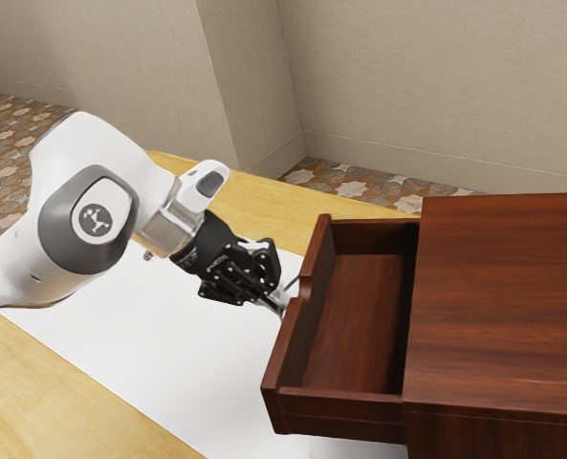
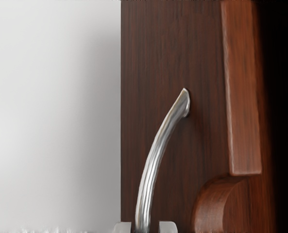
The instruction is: Pull the drawer handle with one arm to open the drawer
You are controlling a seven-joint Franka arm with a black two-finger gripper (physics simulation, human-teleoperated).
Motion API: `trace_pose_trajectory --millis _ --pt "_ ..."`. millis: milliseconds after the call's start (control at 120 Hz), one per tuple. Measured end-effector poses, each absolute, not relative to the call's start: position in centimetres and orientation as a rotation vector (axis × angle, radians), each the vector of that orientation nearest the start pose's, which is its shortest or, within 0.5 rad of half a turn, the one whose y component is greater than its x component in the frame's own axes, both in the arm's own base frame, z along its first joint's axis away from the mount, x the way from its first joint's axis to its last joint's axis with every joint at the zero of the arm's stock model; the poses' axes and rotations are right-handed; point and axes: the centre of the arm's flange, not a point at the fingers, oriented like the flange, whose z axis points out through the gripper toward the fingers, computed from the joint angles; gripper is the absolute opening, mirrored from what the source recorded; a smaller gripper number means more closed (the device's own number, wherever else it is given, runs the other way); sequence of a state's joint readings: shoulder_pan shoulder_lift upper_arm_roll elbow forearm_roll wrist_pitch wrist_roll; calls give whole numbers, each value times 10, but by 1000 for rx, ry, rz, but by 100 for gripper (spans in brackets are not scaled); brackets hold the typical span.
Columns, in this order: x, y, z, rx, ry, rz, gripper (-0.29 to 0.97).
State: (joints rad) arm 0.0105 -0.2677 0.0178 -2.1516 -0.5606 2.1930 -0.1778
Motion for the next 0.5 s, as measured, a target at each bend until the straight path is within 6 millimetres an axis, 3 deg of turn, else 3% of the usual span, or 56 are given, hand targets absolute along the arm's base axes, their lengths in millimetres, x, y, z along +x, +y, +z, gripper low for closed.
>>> trace_pose_trajectory --millis 350,425,467,500 --pt "493 11 560 2522 616 379 -5" --pt "483 23 582 2502 620 428 3" --pt "475 40 612 2483 623 493 13" --pt "466 60 650 2458 623 562 20"
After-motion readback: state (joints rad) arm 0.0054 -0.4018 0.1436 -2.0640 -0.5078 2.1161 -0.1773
